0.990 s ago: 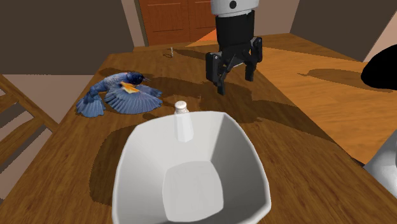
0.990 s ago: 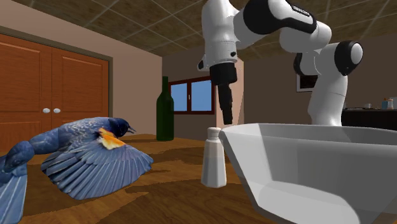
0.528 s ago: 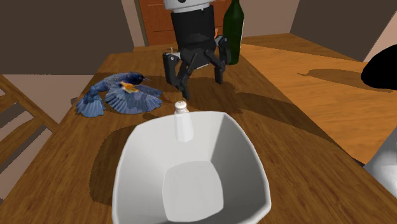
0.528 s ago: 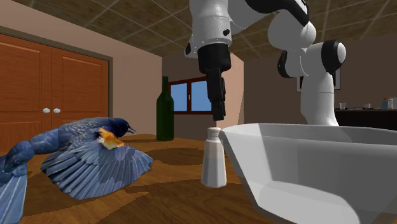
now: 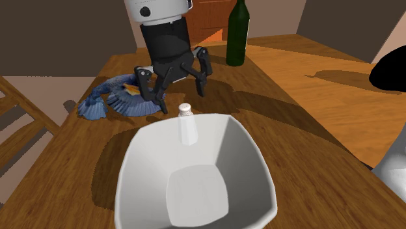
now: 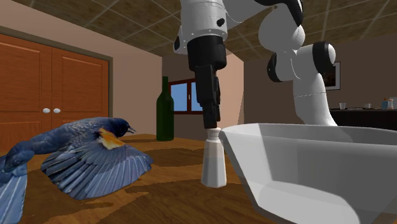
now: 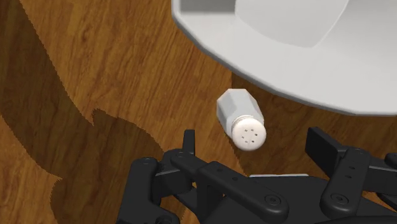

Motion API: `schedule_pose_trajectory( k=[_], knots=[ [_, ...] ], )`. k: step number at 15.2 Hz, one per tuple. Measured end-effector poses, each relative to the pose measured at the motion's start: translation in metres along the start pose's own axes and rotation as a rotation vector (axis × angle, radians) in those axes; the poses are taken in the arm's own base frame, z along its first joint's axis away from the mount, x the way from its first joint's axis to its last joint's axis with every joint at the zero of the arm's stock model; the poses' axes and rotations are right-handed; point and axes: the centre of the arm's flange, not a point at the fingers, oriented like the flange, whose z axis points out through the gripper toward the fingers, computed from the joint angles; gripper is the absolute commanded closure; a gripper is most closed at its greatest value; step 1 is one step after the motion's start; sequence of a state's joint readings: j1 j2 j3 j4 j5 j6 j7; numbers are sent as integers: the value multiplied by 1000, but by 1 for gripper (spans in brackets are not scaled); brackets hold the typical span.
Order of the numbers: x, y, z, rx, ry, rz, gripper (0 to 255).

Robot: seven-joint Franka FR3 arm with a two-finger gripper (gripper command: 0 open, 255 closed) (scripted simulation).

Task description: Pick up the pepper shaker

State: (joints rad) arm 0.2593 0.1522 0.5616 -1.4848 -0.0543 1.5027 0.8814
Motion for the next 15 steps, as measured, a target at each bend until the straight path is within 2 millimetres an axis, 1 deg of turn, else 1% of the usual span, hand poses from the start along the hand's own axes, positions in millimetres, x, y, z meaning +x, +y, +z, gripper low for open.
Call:
schedule_pose_trajectory(
  k=[4,5,15],
  knots=[
    [2,-4,19,0,0,0,0],
    [2,-4,21,0,0,0,255],
    [2,-3,21,2,3,0,255]
  ],
)
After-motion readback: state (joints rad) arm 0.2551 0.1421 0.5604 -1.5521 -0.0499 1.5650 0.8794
